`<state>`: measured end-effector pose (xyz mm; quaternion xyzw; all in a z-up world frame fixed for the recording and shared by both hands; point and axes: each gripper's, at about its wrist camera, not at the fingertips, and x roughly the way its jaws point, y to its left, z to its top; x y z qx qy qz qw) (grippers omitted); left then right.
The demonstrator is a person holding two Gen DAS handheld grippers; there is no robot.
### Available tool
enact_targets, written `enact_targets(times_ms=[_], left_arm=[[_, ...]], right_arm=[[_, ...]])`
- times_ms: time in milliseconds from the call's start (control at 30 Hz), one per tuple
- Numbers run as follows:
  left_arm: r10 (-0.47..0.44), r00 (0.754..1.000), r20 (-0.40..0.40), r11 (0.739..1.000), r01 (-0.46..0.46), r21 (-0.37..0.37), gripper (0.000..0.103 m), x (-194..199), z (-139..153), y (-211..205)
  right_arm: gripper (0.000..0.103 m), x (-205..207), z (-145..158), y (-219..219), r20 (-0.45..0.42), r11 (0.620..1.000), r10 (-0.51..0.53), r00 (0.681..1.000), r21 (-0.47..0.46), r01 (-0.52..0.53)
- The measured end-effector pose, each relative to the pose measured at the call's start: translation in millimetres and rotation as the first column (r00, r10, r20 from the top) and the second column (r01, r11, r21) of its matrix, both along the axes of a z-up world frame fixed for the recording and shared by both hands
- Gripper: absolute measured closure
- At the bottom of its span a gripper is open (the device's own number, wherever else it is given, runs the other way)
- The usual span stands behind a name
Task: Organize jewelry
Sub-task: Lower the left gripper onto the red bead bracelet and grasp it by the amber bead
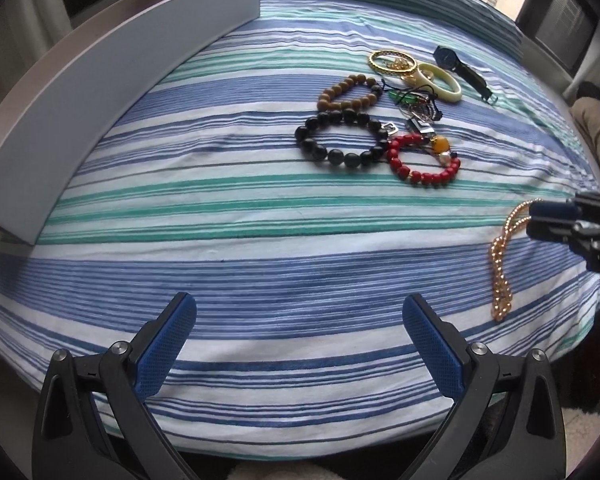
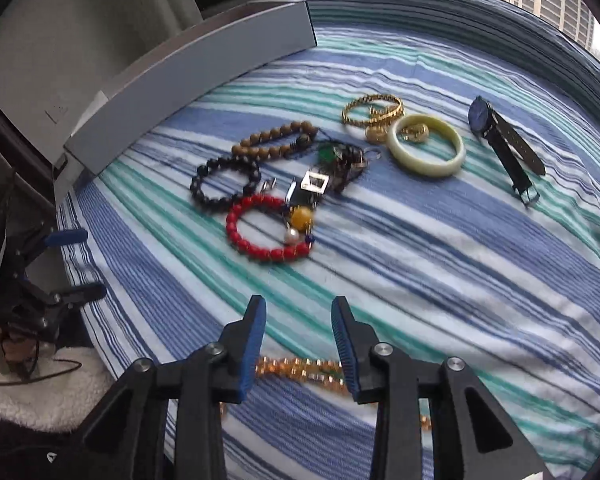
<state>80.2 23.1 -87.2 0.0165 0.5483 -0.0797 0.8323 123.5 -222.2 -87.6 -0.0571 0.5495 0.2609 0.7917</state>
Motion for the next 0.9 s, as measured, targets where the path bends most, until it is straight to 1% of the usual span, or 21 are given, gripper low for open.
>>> enact_targets(times_ms=[67,100,200,267,333,367,400,433,467,500,533,567,600,667,700,767,833,867,900], left_arm=[[-0.091,0.995,0.031,0.995,0.092,-0.04,0.001,8,7,-15],[-0.147,0.988,0.038,0.987,0.149,-0.057,0.001,15,10,-25],[-0.287,0.958,0.026,0.953,0.288,-0.094,0.001,42,11,-62],[-0.346,0.938,-0.015,0.933,0.343,-0.107,0.002,63,5,-87],[-0.365,0.926,-0.094,0.925,0.35,-0.148,0.011,85,-7,-106],[-0.356,0.923,-0.145,0.928,0.331,-0.172,0.022,97,-15,-113],[-0.335,0.925,-0.179,0.935,0.304,-0.18,0.026,106,-20,-117],[-0.325,0.932,-0.159,0.94,0.3,-0.161,0.027,110,-18,-121],[-0.337,0.928,-0.157,0.939,0.32,-0.126,0.031,112,-19,-128],[-0.358,0.921,-0.154,0.933,0.349,-0.082,0.04,111,-22,-134],[-0.379,0.912,-0.154,0.925,0.377,-0.041,0.043,107,-25,-139],[-0.412,0.903,-0.123,0.91,0.414,-0.007,0.044,98,-24,-142],[-0.449,0.886,-0.113,0.891,0.453,0.018,0.045,87,-24,-144],[-0.51,0.853,-0.106,0.855,0.517,0.041,0.05,65,-23,-142],[-0.534,0.838,-0.113,0.841,0.54,0.033,0.057,54,-21,-138],[-0.571,0.808,-0.143,0.818,0.576,-0.012,0.067,34,-19,-126],[-0.605,0.776,-0.18,0.795,0.603,-0.069,0.067,17,-18,-110],[-0.606,0.77,-0.202,0.794,0.6,-0.095,0.067,13,-17,-102],[-0.591,0.778,-0.214,0.806,0.581,-0.112,0.066,12,-14,-93]], right_arm=[[0.067,-18,-2,-14,-0.025,0.998,-0.054,0.998,0.034,0.055],[0.067,-26,-2,-21,-0.026,0.994,-0.092,0.995,0.052,0.094],[0.067,-41,1,-41,0.003,0.977,-0.202,0.979,0.073,0.202],[0.066,-46,3,-52,0.014,0.96,-0.264,0.964,0.104,0.261],[0.066,-50,5,-62,0.016,0.945,-0.305,0.952,0.131,0.3],[0.066,-51,7,-65,0.023,0.94,-0.318,0.948,0.137,0.312],[0.065,-52,8,-67,0.03,0.936,-0.33,0.944,0.141,0.323],[0.065,-53,9,-70,0.034,0.932,-0.34,0.94,0.147,0.332],[0.065,-54,10,-74,0.035,0.926,-0.351,0.936,0.157,0.342],[0.065,-55,10,-77,0.033,0.92,-0.364,0.931,0.17,0.354],[0.064,-56,10,-82,0.031,0.913,-0.376,0.926,0.18,0.365],[0.064,-58,10,-84,0.028,0.909,-0.385,0.922,0.186,0.374],[0.064,-59,10,-87,0.028,0.905,-0.392,0.919,0.19,0.38],[0.063,-62,10,-91,0.035,0.902,-0.401,0.915,0.189,0.388],[0.064,-64,9,-93,0.039,0.9,-0.406,0.913,0.187,0.393],[0.063,-66,8,-97,0.04,0.896,-0.417,0.908,0.187,0.403],[0.063,-66,6,-101,0.038,0.891,-0.427,0.903,0.189,0.413],[0.063,-67,6,-102,0.039,0.889,-0.43,0.902,0.19,0.416],[0.063,-67,6,-103,0.04,0.889,-0.432,0.901,0.189,0.418]])
